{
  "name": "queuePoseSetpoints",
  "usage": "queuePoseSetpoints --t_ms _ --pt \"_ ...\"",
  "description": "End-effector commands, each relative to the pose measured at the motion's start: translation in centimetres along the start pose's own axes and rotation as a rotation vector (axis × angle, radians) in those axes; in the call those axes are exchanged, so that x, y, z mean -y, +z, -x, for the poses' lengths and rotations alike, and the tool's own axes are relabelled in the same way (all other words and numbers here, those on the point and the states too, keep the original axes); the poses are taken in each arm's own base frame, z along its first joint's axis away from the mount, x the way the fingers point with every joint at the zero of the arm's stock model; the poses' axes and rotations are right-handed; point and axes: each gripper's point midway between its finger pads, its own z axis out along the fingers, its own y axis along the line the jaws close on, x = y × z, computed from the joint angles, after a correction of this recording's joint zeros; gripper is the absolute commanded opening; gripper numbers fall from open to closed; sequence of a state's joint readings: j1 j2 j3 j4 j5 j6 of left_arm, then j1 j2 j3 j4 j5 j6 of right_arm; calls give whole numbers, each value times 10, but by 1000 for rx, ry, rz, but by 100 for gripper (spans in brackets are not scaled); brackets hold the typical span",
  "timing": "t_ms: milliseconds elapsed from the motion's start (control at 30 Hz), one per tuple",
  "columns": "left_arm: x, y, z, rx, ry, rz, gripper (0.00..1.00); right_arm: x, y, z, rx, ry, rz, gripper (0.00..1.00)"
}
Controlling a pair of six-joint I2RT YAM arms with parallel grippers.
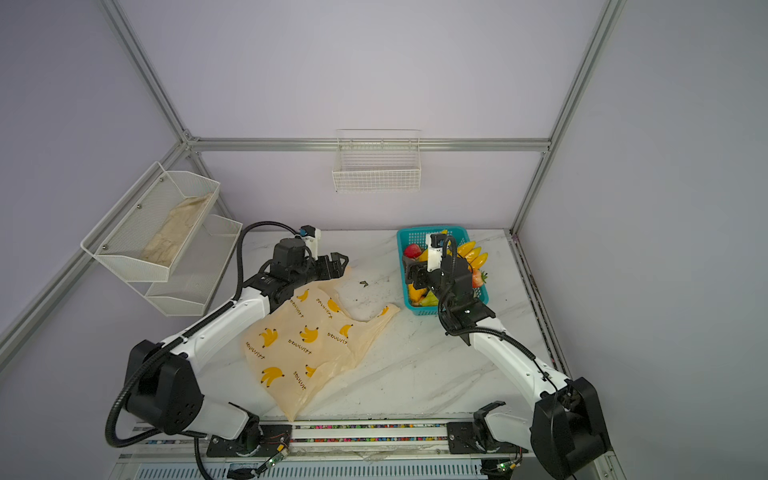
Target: Place the fake fruits into the plastic bag and tie a complex knot
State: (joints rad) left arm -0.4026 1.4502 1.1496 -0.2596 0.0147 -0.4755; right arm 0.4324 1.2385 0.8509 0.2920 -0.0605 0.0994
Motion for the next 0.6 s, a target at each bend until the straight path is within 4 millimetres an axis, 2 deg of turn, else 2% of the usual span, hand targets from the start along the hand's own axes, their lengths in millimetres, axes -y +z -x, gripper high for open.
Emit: queuePoseSetpoints --t_ms 0,100,167,267,300,367,467,567 --pt "-64 -7 -79 -223 68 317 97 -12 11 1 13 21 70 85" --pt "-66 -3 -105 -279 15 317 99 -16 22 -6 -6 26 92 85" --pt "-60 8 -113 -305 -16 288 98 -17 25 -8 -9 28 98 85" --pt "-53 22 -124 -349 -31 272 89 -18 26 -9 -16 39 108 85" --pt "-53 27 -129 -361 -27 275 84 -19 24 -9 -16 42 113 85" --pt "-51 35 -133 -372 -21 265 64 -18 19 -11 -9 46 107 85" --pt "-41 47 -127 -335 -8 206 32 -15 15 -12 0 52 94 85" --pt "-31 57 -125 -313 14 135 8 -15 14 -13 -14 51 91 85"
